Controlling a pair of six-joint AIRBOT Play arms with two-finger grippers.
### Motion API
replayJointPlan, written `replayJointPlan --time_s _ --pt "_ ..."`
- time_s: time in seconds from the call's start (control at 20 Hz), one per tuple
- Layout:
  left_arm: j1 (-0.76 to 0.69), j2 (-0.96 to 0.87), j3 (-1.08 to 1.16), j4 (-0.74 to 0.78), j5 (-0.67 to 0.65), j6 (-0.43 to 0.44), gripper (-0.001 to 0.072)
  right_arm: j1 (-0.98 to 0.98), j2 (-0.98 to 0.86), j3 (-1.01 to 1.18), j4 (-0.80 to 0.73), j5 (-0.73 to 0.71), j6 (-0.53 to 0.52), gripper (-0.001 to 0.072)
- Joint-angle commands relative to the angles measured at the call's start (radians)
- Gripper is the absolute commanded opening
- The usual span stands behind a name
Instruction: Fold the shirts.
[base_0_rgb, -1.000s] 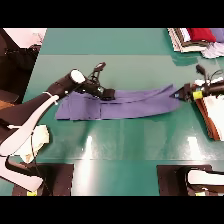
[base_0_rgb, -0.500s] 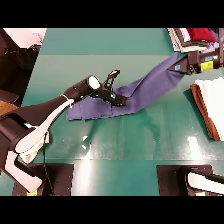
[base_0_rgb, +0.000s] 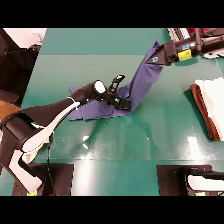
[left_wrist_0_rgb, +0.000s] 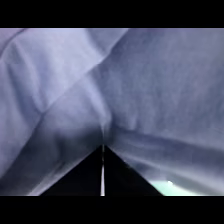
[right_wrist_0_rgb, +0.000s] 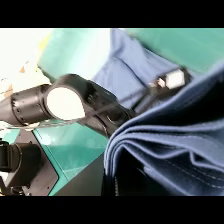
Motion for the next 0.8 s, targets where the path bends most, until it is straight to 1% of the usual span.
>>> replayJointPlan --time_s 0.0,0.2,0.45,0.55,0.65,0.75 --pt "0.008 0.021 0.029 0.045 -0.035 0.0 0.0024 0.058 -0.044 0.078 0.0 -0.014 0.0 0.0018" --pt "0.105 0.162 0.032 0.188 -0.081 -0.01 0.0025 0.1 -0.071 0.115 0.0 -0.022 0.0 0.0018" --pt "0.345 0.373 0.032 0.383 -0.211 -0.01 0.0026 0.219 -0.146 0.149 0.002 -0.089 -0.005 0.0018" --pt "0.454 0.451 0.032 0.43 -0.232 -0.008 0.0027 0.302 -0.195 0.148 0.003 -0.173 -0.044 0.0018" --pt "0.552 0.514 0.032 0.444 -0.24 -0.007 0.0027 0.396 -0.257 0.149 0.003 -0.289 -0.072 0.002" --pt "0.63 0.56 0.032 0.444 -0.249 -0.008 0.0027 0.488 -0.328 0.149 0.008 -0.42 -0.14 0.0036"
